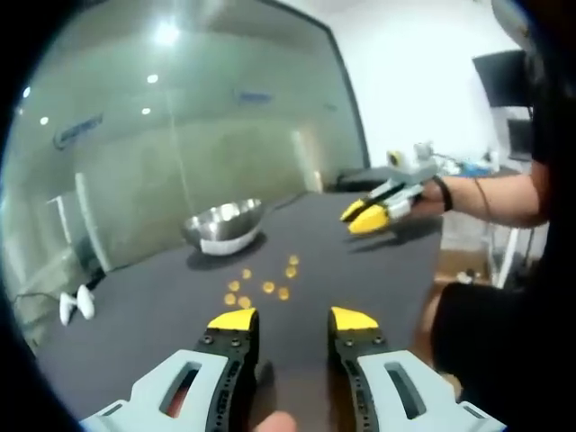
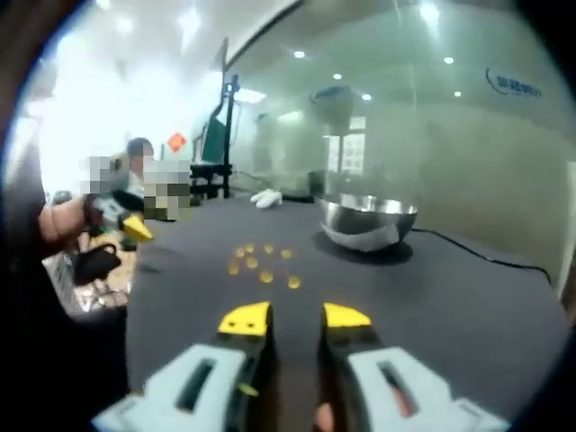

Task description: Pick up the QQ candy scattered on the table and place it into the stainless steel bowl on the table

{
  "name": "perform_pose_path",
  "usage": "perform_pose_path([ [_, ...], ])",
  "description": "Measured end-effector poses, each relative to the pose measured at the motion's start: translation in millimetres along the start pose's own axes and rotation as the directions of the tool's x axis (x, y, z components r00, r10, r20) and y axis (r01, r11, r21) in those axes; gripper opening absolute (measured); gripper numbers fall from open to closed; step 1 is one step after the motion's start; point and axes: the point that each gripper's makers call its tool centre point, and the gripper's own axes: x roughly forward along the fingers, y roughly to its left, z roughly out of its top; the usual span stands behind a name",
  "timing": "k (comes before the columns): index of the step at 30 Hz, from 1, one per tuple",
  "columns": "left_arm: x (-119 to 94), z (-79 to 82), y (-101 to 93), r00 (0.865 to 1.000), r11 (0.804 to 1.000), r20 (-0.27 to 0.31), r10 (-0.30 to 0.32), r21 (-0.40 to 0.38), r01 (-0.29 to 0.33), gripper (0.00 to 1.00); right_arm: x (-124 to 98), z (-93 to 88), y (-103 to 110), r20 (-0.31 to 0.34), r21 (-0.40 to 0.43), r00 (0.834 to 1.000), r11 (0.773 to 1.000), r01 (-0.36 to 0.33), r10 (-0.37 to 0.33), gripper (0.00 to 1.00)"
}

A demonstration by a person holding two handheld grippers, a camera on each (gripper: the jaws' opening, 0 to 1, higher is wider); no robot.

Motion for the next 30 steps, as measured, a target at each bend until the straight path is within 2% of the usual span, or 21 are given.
perform_pose_path([
  [7, -4, -0.5, 6.6, 1.000, 1.000, -0.004, 0.013, 0.000, -0.013, 0.32, 37, -1.1, 6, -0.026, 0.012, 0.998, 0.998, -0.065, 0.066, 0.22],
  [14, -9, -6.4, 7.9, 1.000, 1.000, -0.022, 0.014, 0.004, -0.014, 0.32, 67, -9.7, 2, -0.063, 0.022, 0.996, 0.998, -0.066, 0.067, 0.22],
  [16, -12, -6.4, 8.5, 1.000, 1.000, -0.024, 0.013, 0.002, -0.013, 0.32, 73, -12.5, 2, -0.067, 0.045, 0.995, 0.996, -0.073, 0.076, 0.22],
  [18, -15, -0.1, 6.2, 1.000, 0.999, 0.004, -0.007, -0.032, 0.007, 0.32, 77, -14.5, 3, -0.070, 0.056, 0.994, 0.995, -0.082, 0.086, 0.22],
  [21, -20, 8.4, 11.0, 0.999, 0.998, 0.039, -0.004, -0.063, 0.006, 0.32, 84, -18.3, 7, -0.096, 0.031, 0.991, 0.995, -0.095, 0.098, 0.22],
  [25, -21, 6.7, 16.2, 0.999, 0.998, 0.031, 0.019, -0.065, -0.017, 0.32, 92, -17.6, 8, -0.104, 0.012, 0.989, 0.995, -0.101, 0.102, 0.22],
  [30, -21, 1.4, 13.2, 1.000, 0.998, 0.015, 0.011, -0.062, -0.010, 0.32, 97, -16.4, 9, -0.103, 0.002, 0.989, 0.995, -0.104, 0.103, 0.22],
])
